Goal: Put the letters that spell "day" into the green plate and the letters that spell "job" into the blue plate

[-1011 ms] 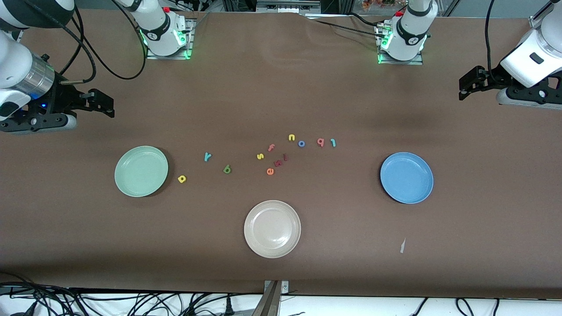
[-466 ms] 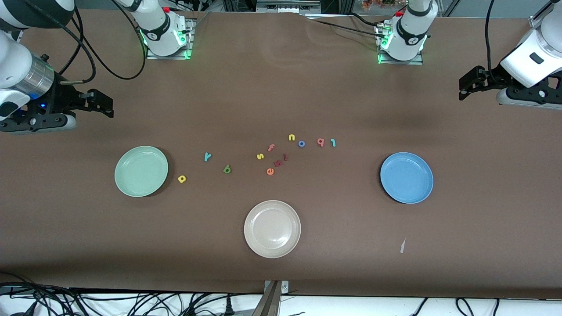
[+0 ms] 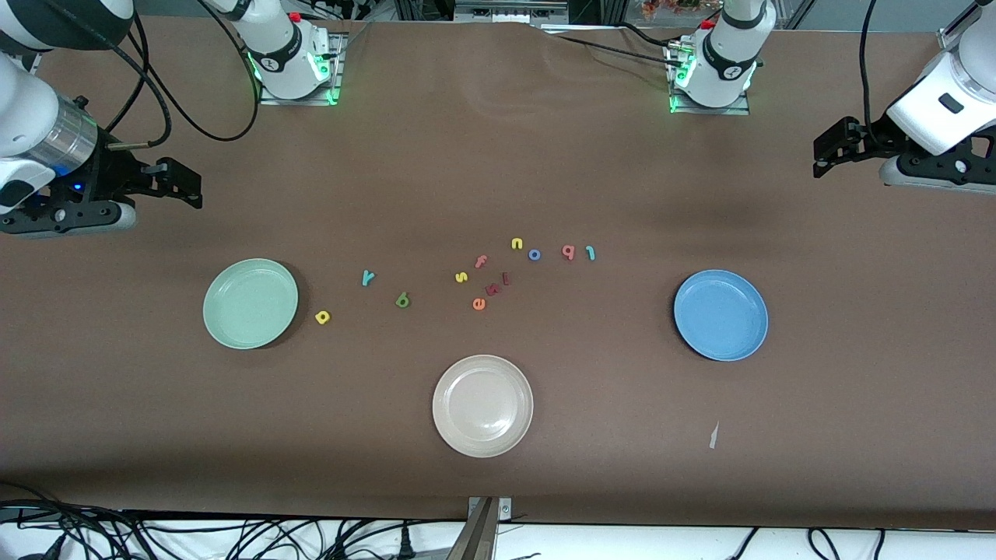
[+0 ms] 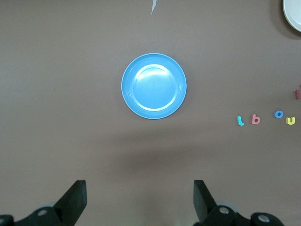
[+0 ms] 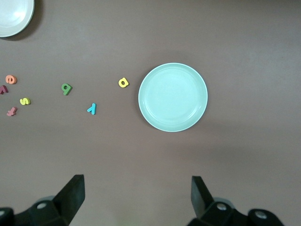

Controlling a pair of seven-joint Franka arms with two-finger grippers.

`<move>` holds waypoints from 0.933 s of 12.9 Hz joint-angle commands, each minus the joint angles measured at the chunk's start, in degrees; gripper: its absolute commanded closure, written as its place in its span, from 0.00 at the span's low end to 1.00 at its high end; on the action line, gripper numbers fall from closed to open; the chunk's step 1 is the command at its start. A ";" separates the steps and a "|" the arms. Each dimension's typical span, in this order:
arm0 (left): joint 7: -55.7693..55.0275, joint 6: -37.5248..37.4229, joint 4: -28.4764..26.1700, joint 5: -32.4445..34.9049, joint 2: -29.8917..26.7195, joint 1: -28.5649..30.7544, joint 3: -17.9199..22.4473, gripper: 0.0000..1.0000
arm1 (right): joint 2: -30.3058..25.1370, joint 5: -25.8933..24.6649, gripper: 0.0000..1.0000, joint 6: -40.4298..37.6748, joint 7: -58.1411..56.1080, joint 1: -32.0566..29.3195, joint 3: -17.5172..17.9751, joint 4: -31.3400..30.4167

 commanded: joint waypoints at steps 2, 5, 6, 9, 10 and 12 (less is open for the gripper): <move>0.78 -1.08 1.57 0.58 0.66 0.04 -0.21 0.00 | 1.01 -0.79 0.00 -1.04 0.60 0.47 0.01 1.17; 0.78 -1.08 1.57 0.58 0.66 0.04 -0.21 0.00 | 1.45 -0.43 0.00 -0.87 0.07 0.38 0.01 1.17; 0.78 -1.08 1.57 0.58 0.66 0.04 -0.21 0.00 | 1.53 -0.26 0.00 -0.87 -0.11 0.21 -0.07 1.17; 0.78 -1.08 1.57 0.50 0.66 0.04 -0.21 0.00 | 1.62 -0.17 0.00 -1.04 -0.11 0.21 -0.08 1.17; 0.70 -1.16 1.57 0.50 0.66 0.04 -0.21 0.00 | 1.62 -0.08 0.00 -1.22 -0.02 0.29 -0.08 1.43; 0.70 -1.17 1.57 0.50 0.66 0.04 -0.21 0.00 | 1.71 -0.08 0.00 -1.04 0.16 0.38 -0.08 1.43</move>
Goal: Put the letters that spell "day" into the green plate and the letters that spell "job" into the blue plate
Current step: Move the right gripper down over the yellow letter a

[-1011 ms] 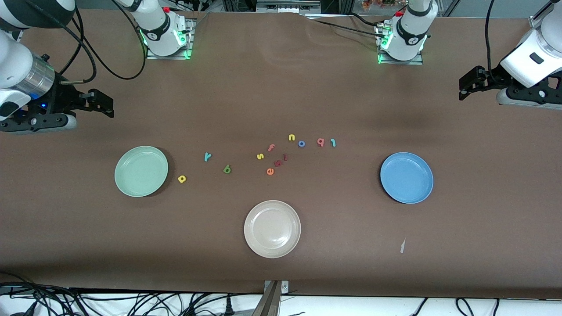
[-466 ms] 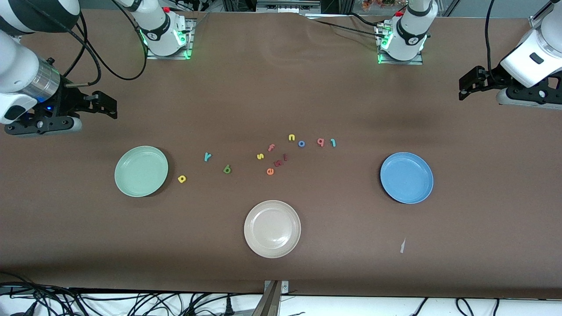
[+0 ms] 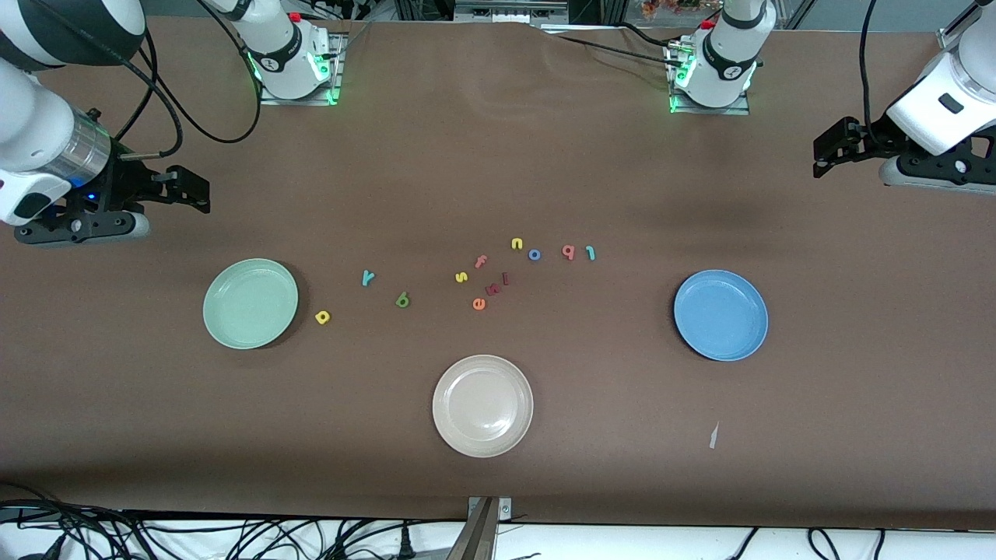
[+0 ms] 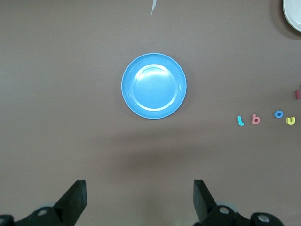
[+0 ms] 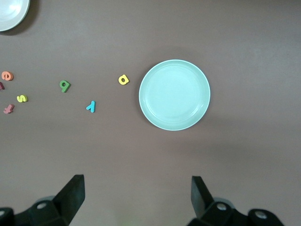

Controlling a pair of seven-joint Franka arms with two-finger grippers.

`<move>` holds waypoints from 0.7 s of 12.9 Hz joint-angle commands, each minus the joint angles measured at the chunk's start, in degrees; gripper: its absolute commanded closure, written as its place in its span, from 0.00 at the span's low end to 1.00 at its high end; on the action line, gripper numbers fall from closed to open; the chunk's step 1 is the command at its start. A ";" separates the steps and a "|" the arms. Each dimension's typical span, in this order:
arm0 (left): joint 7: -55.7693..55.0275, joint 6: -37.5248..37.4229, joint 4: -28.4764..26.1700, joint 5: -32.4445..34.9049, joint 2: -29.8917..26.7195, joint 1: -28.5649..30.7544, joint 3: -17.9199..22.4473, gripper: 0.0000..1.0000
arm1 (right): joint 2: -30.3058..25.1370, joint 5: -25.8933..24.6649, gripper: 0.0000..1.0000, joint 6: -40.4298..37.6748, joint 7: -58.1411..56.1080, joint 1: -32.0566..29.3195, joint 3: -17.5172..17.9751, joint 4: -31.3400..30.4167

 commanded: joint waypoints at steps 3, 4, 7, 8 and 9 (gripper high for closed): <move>0.70 -1.16 1.57 0.50 0.65 0.04 -0.21 0.00 | 1.18 0.00 0.00 0.05 0.07 0.26 -0.04 1.08; 0.70 -1.16 1.57 0.50 0.65 0.04 -0.21 0.00 | 2.92 0.00 0.00 1.54 -0.10 0.26 -0.04 1.17; 0.70 -1.16 1.57 0.50 0.65 0.04 -0.21 0.00 | 8.28 0.18 0.00 9.09 -0.46 1.22 0.14 1.34; 0.70 -1.16 1.57 0.50 0.65 0.04 -0.21 0.00 | 10.65 0.35 0.00 11.20 -0.46 1.31 0.48 1.43; 0.70 -1.16 1.57 0.50 0.65 0.04 -0.21 0.00 | 12.50 1.14 0.00 14.35 -1.07 1.31 1.45 1.17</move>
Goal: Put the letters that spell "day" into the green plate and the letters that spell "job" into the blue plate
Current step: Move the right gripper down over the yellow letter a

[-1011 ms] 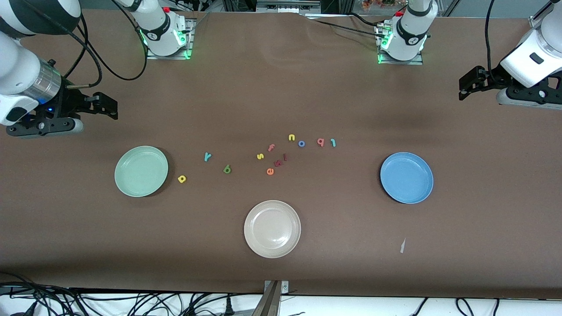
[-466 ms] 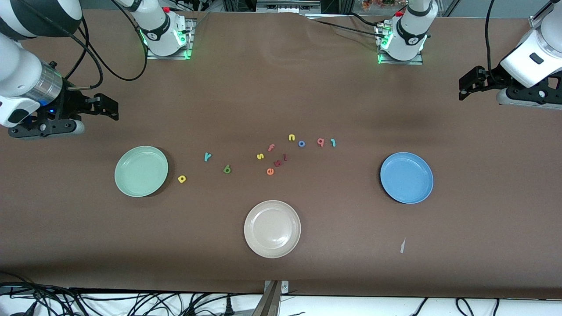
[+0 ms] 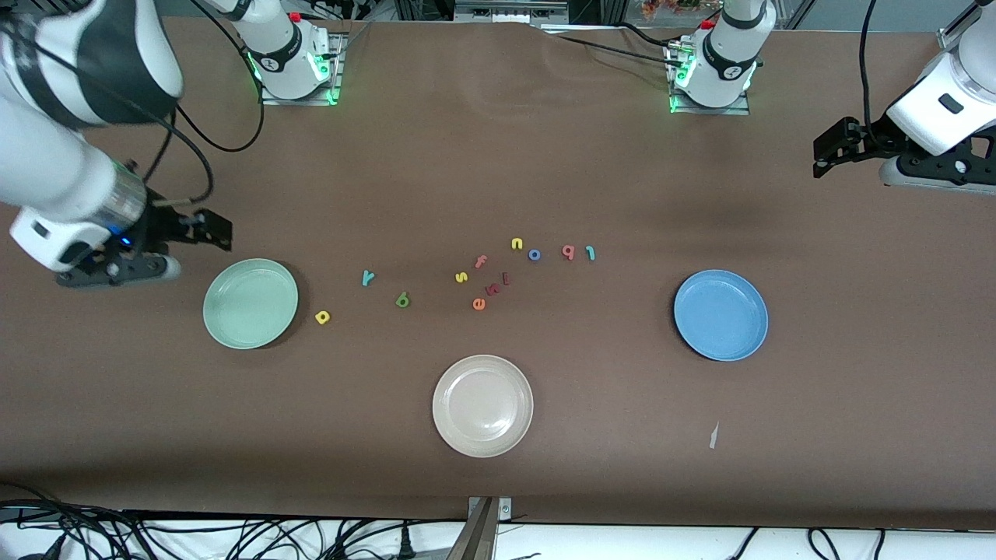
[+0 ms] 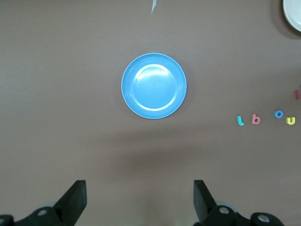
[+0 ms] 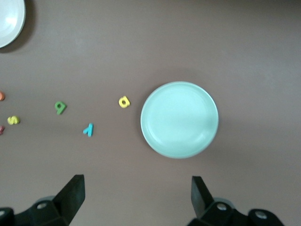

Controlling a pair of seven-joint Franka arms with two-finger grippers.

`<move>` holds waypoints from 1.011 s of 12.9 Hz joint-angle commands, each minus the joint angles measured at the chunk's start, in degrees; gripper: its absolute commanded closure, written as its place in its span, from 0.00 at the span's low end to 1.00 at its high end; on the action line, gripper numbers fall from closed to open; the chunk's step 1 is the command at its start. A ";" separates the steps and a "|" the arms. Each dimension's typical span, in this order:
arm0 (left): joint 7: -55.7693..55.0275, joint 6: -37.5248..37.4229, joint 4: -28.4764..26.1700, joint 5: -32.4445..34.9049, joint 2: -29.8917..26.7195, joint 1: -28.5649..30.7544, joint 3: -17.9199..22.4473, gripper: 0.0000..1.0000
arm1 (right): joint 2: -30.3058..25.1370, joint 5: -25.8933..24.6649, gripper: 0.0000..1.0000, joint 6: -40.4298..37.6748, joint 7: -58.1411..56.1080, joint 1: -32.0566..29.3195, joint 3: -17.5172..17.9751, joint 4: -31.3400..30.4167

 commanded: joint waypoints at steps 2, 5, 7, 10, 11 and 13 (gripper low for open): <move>0.70 -1.15 1.52 0.50 0.61 0.04 -0.20 0.00 | 7.72 1.02 0.00 8.22 -4.23 0.60 1.25 1.34; 0.61 -1.15 1.61 0.50 0.61 0.04 -0.20 0.00 | 12.64 1.02 0.00 11.92 -9.67 -0.27 3.62 1.25; 0.61 -1.15 1.61 0.50 0.61 0.04 -0.20 0.00 | 15.89 1.02 0.00 14.99 -13.11 -0.54 4.41 1.25; 0.70 -1.15 1.61 0.50 0.61 -0.05 -0.29 0.00 | 19.50 0.76 0.00 19.74 -18.11 -0.80 4.59 0.99; 0.70 -1.15 1.61 0.50 0.61 -0.05 -0.29 0.00 | 20.55 0.67 0.00 20.88 -19.17 -0.98 4.59 0.73; 0.87 -1.06 1.61 0.50 0.61 -0.05 -0.29 0.00 | 21.62 0.58 0.00 24.21 -21.02 -1.16 4.68 -1.02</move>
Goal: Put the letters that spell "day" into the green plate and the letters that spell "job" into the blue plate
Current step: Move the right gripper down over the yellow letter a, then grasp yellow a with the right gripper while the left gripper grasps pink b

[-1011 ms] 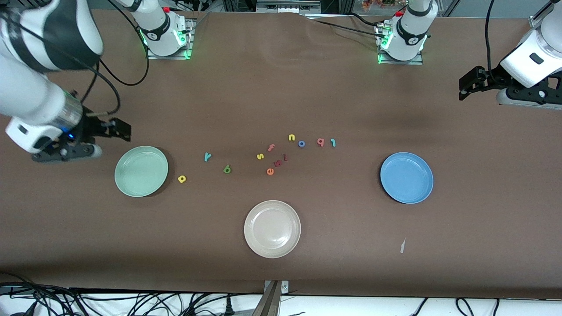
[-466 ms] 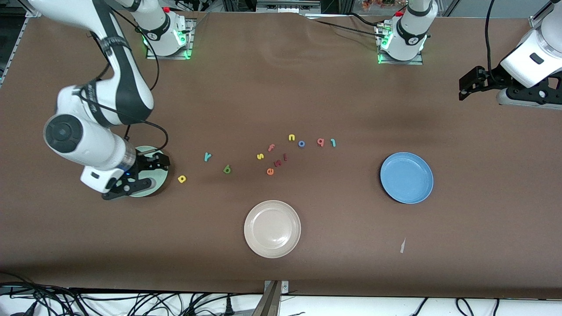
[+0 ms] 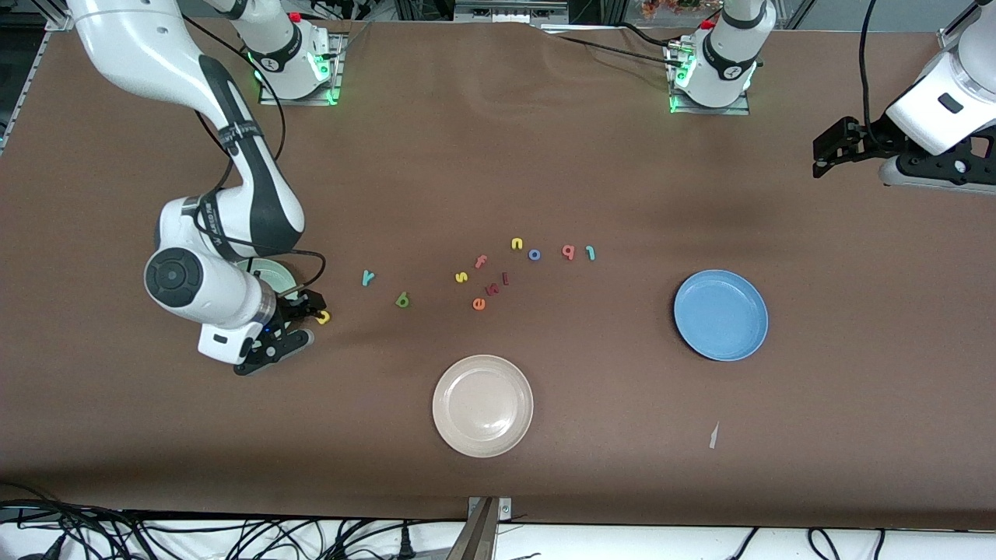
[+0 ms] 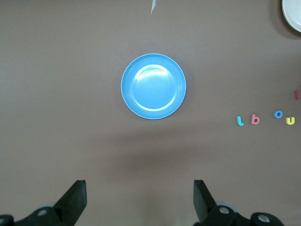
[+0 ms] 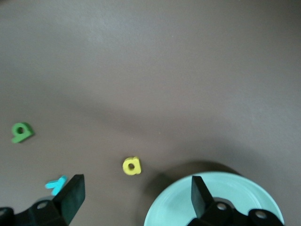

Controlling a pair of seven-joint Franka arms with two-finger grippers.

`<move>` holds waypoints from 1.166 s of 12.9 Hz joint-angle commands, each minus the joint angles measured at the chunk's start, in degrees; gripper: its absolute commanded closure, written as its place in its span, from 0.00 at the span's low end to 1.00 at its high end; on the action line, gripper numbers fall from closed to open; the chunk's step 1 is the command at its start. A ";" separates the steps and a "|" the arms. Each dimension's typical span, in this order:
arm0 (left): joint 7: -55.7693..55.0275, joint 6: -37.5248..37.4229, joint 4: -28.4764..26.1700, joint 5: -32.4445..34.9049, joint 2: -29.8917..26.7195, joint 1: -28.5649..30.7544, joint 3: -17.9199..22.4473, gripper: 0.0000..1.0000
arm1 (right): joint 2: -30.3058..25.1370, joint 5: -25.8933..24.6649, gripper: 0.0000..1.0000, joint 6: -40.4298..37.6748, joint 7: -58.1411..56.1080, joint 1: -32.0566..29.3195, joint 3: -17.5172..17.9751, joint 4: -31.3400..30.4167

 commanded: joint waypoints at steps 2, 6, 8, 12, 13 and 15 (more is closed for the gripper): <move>0.96 -1.14 1.40 0.50 0.92 -0.04 -0.17 0.00 | 1.14 0.31 0.00 9.20 -4.20 -1.40 1.06 -5.21; 0.96 -1.31 1.40 0.49 4.95 -1.70 -1.13 0.00 | 0.87 0.14 0.00 12.57 -4.39 -1.31 1.06 -9.18; 0.96 -2.28 1.22 0.50 6.63 -2.41 -1.84 0.00 | 0.61 0.14 0.00 15.02 -5.26 -1.31 1.14 -11.38; -1.57 1.30 1.48 -0.38 14.62 -5.04 -4.74 0.00 | 0.61 0.14 0.00 18.37 -5.88 -1.23 1.40 -14.29; -3.76 3.32 1.40 -0.38 16.38 -6.62 -4.83 0.00 | 0.61 0.22 0.00 18.37 -5.88 -1.23 2.02 -14.29; -11.30 7.37 1.48 -0.38 19.54 -11.18 -4.83 0.00 | 0.61 0.22 0.00 18.46 -5.88 -1.23 2.11 -14.20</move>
